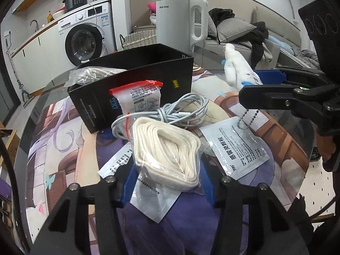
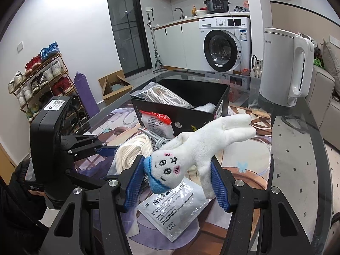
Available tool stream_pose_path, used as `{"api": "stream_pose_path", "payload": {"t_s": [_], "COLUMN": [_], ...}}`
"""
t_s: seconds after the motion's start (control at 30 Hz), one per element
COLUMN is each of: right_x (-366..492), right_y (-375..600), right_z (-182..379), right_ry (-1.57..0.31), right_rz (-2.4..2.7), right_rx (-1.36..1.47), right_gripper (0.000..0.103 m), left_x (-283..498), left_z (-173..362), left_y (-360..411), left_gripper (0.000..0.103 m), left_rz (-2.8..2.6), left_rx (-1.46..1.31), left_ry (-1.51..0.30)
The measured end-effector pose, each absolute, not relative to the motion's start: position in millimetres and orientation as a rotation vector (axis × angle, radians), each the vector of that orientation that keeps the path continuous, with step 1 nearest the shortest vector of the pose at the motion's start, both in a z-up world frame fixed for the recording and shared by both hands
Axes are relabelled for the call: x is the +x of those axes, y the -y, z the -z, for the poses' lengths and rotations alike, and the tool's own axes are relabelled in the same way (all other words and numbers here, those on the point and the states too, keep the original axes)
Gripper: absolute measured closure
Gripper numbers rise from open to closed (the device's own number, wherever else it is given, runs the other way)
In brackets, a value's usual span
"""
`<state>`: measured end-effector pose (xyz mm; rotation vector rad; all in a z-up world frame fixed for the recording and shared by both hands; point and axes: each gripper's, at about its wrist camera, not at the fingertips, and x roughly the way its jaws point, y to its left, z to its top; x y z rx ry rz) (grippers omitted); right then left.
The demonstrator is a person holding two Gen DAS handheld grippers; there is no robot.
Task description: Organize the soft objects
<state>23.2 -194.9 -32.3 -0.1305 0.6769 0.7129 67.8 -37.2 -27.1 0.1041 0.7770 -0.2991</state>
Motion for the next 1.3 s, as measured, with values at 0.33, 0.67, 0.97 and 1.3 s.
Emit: {"api": "stream_pose_path", "payload": {"t_s": [0.33,0.67,0.97,1.3], "right_x": [20.1,19.4,21.2,21.8], "right_y": [198.5,197.5,198.1,198.4], "right_z": [26.0,25.9,26.7,27.0], "right_ry": [-0.652,-0.661,-0.665,-0.667], "right_rz": [-0.718,-0.723,-0.72,-0.72], "right_rx": [-0.119,-0.123,-0.122,-0.124], "right_gripper": [0.043,0.043,0.043,0.043], "left_x": [61.0,68.9,70.3,83.0], "left_z": [7.6,19.8,18.8,39.4], "left_y": [24.3,13.1,19.4,49.1], "left_gripper": [0.057,0.036,0.011,0.006], "left_rz": [0.316,0.288,0.239,0.229], "left_rx": [0.063,0.054,0.073,0.185], "left_ry": [-0.71,-0.786,-0.755,-0.86]}}
